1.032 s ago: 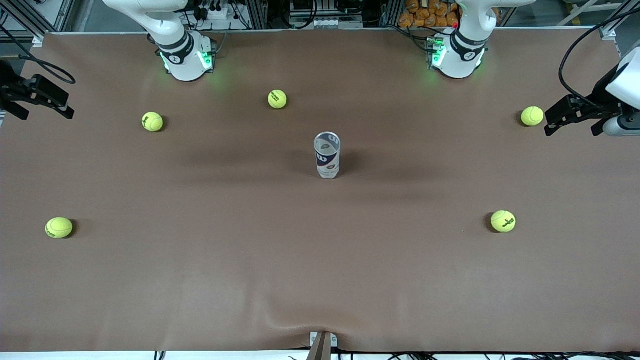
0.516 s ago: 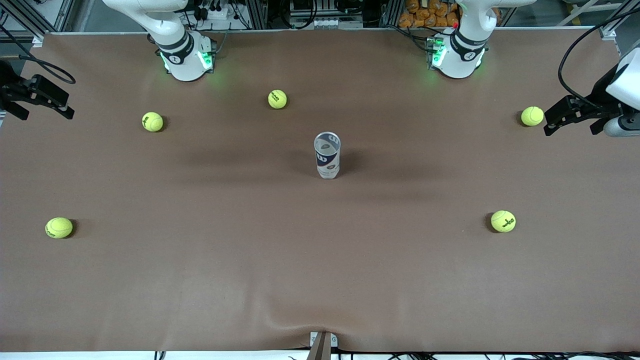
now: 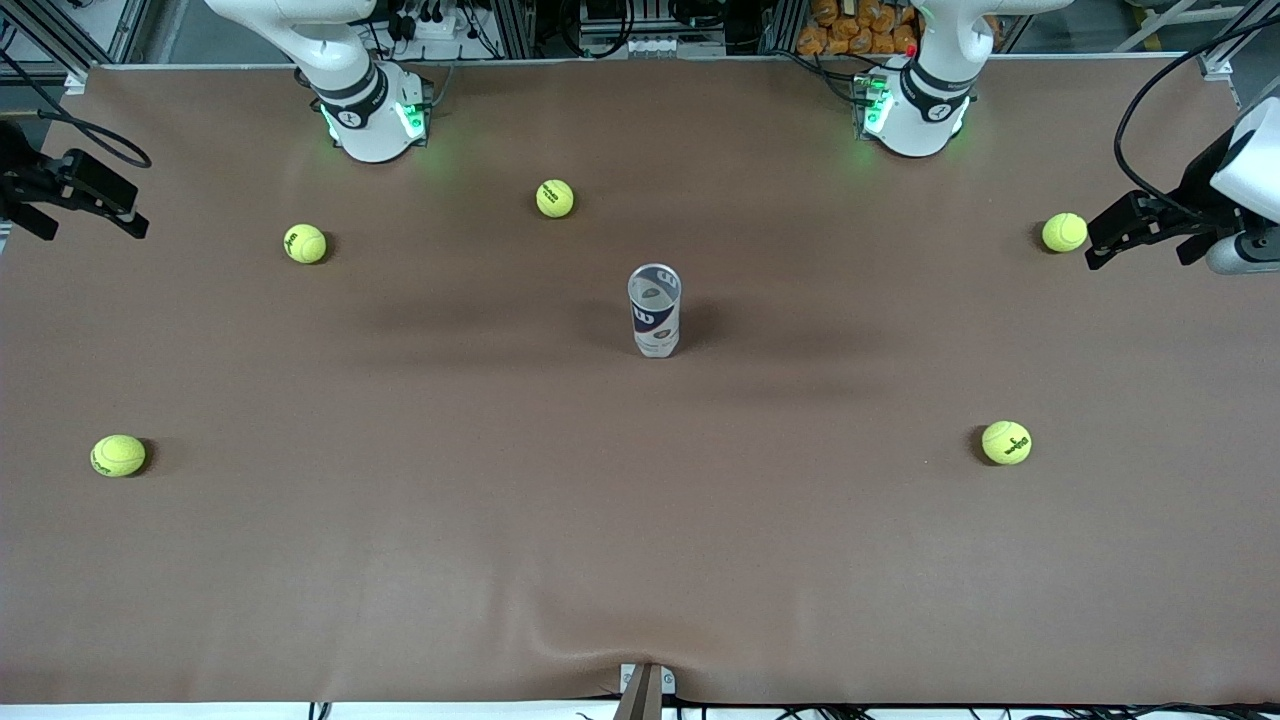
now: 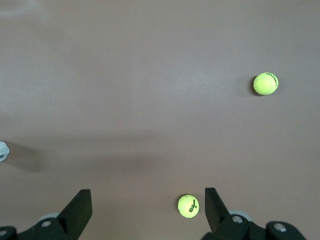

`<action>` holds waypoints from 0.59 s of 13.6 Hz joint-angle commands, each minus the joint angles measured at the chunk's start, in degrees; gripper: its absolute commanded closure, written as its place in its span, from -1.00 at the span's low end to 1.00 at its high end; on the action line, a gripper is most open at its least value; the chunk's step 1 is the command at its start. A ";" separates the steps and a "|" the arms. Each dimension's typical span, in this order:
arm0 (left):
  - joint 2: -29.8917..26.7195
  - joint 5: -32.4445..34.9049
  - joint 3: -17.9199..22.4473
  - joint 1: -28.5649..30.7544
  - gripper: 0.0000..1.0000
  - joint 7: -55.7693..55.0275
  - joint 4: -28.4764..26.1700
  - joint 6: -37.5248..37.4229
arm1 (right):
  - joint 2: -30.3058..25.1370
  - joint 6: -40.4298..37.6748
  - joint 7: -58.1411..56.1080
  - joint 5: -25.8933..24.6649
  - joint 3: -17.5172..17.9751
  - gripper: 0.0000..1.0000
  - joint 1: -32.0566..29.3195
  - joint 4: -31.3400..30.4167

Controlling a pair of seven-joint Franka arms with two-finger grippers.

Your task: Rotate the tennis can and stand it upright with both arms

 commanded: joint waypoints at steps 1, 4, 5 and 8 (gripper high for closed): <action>-0.01 0.38 0.49 -0.64 -1.00 0.59 0.36 -0.81 | 0.56 -0.78 0.82 0.26 0.30 -1.00 -0.30 1.29; -0.01 0.20 0.41 -0.64 -1.00 0.41 0.27 -0.89 | 0.56 -0.78 0.82 0.26 0.30 -1.00 -0.30 1.29; -0.01 -0.32 0.40 -0.64 -1.00 0.41 0.09 -1.07 | 0.56 -0.78 0.82 0.26 0.30 -1.00 -0.39 1.29; -0.01 -1.29 0.49 -0.64 -1.00 0.32 0.27 -2.30 | 0.56 -0.78 0.82 0.26 0.30 -1.00 -0.21 1.29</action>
